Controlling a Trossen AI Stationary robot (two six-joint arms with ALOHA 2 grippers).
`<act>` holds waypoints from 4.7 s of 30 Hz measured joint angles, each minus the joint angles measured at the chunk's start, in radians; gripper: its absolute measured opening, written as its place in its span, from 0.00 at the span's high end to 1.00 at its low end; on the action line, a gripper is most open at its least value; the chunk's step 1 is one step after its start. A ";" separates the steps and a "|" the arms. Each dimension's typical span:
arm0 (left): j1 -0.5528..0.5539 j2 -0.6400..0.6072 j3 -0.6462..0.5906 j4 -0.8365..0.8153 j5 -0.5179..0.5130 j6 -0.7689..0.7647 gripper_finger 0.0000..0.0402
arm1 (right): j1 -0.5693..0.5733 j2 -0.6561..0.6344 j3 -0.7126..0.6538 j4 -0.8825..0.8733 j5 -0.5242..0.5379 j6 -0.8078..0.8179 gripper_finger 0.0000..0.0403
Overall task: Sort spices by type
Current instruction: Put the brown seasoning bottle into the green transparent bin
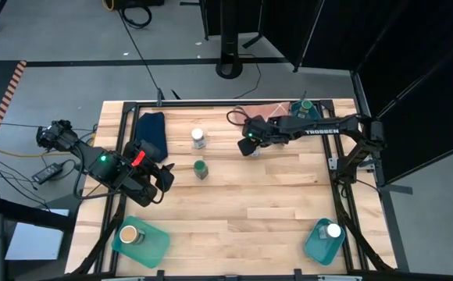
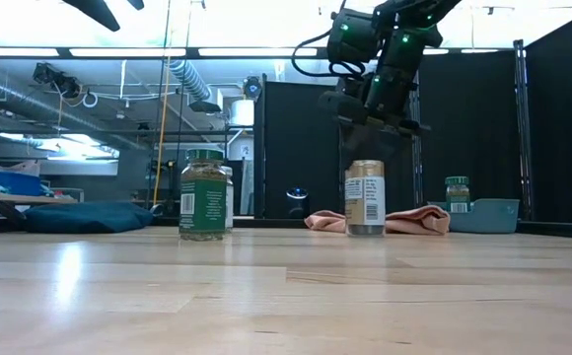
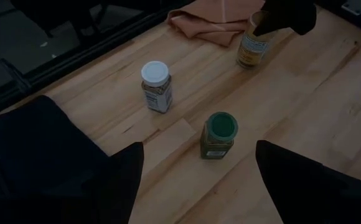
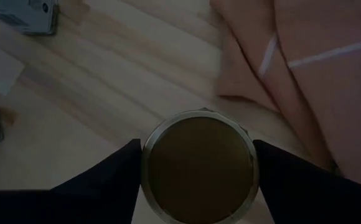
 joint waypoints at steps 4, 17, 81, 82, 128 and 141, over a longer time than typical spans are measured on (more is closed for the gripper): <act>0.000 0.000 0.000 0.007 0.000 0.000 0.22 | 0.004 0.000 0.008 0.000 -0.009 0.004 0.30; 0.000 0.000 0.000 0.058 -0.033 0.023 0.22 | 0.026 0.001 0.085 0.012 -0.036 -0.017 0.30; 0.510 0.000 -0.372 1.235 0.627 1.302 0.22 | 0.214 -0.002 0.492 0.002 -0.112 -0.166 0.30; 0.518 0.000 -0.384 1.265 0.629 1.301 0.22 | 0.216 -0.002 0.492 0.005 -0.112 -0.163 0.30; 0.402 -0.115 -0.407 1.460 0.656 1.151 0.30 | 0.254 -0.189 0.494 0.109 -0.093 -0.303 0.26; 0.068 -0.220 -0.407 1.190 0.533 0.881 0.30 | 0.361 -0.067 0.492 0.169 -0.227 -0.466 0.26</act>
